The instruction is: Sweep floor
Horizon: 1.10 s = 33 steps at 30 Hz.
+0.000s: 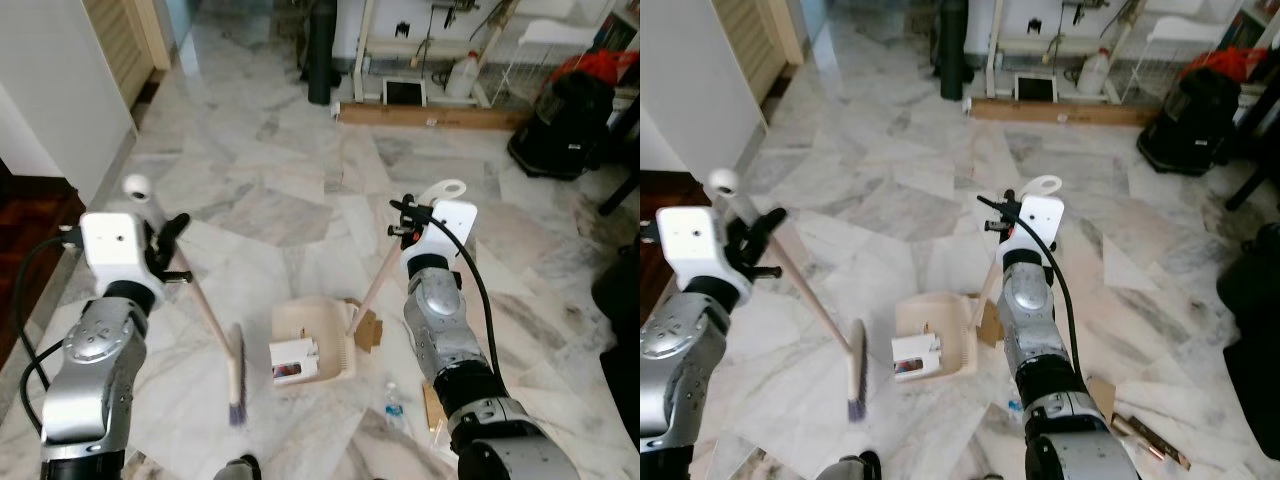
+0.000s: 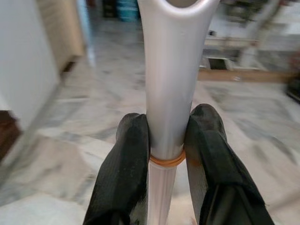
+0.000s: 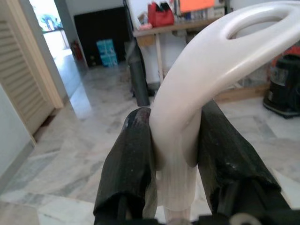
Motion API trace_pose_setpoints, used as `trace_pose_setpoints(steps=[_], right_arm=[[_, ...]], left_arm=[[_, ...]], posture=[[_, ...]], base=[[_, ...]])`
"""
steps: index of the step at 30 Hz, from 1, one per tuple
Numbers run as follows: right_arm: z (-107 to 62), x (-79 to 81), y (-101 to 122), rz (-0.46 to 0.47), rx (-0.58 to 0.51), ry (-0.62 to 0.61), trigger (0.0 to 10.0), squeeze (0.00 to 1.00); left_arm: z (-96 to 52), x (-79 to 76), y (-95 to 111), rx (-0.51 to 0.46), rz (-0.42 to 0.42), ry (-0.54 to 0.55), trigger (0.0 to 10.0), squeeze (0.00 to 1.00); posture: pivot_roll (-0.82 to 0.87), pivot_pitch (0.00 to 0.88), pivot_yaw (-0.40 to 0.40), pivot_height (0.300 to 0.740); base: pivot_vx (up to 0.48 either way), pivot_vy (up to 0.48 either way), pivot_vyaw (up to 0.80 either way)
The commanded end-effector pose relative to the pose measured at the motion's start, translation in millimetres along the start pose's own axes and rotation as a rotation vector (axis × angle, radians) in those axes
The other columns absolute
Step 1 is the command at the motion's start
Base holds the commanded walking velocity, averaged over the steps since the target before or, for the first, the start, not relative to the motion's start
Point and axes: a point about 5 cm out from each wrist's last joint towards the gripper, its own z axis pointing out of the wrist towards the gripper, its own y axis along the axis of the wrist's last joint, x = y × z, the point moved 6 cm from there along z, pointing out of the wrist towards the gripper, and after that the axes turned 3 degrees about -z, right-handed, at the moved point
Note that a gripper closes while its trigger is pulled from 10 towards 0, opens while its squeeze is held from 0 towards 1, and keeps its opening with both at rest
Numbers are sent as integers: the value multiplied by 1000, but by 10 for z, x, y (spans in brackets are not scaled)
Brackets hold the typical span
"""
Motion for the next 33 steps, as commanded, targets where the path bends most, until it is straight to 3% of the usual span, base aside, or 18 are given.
trace_pose_setpoints(steps=[1, 2, 8, 14, 19, 21, 25, 27, 31, 33], right_arm=[[21, 28, 112, 18, -29, 6, 10000, 0], [18, 35, 120, 20, -27, 7, 10000, 0], [-2, 70, 135, 23, -23, 16, 10000, 0], [-19, 113, 111, 29, -8, 21, 10000, 0], [-27, 168, 120, 41, -6, 30, 10000, 0], [-37, 170, 114, 38, -9, 38, 10000, 0], [-42, 144, 133, 39, -20, 33, 10000, 0], [-50, 112, 178, 44, -45, 17, 10000, 0], [-49, 88, 227, 32, -64, 4, 10000, 0], [-65, 39, 260, 31, -80, -8, 10000, 0]], left_arm=[[10, -110, 49, -5, -6, -60, 10000, 0], [19, -189, 48, -4, -56, -97, 10000, 0], [82, -363, 191, -67, -163, -152, 10000, 0], [124, -449, 259, -79, -174, -192, 10000, 0], [176, -348, 296, -100, -93, -132, 10000, 0], [196, -240, 299, -117, -19, -61, 10000, 0], [184, -90, 366, -179, 48, 29, 10000, 0], [161, 27, 397, -215, 43, 88, 10000, 0], [146, 108, 383, -234, 47, 119, 10000, 0], [125, 176, 296, -227, 55, 158, 10000, 0]], posture=[[28, 0, -23, 740], [26, 0, -20, 740], [24, 0, -20, 740], [19, 0, -9, 740], [21, 0, 0, 740], [27, 0, 2, 740], [26, 0, 13, 740], [15, 0, 26, 740], [2, 0, 41, 740], [-7, 0, 39, 740]], base=[[0, 0, 0], [0, 0, 0], [0, 0, 0], [0, 0, 0], [0, 0, 0], [0, 0, 0], [0, 0, 0], [0, 0, 0], [0, 0, 0], [0, 0, 0]])
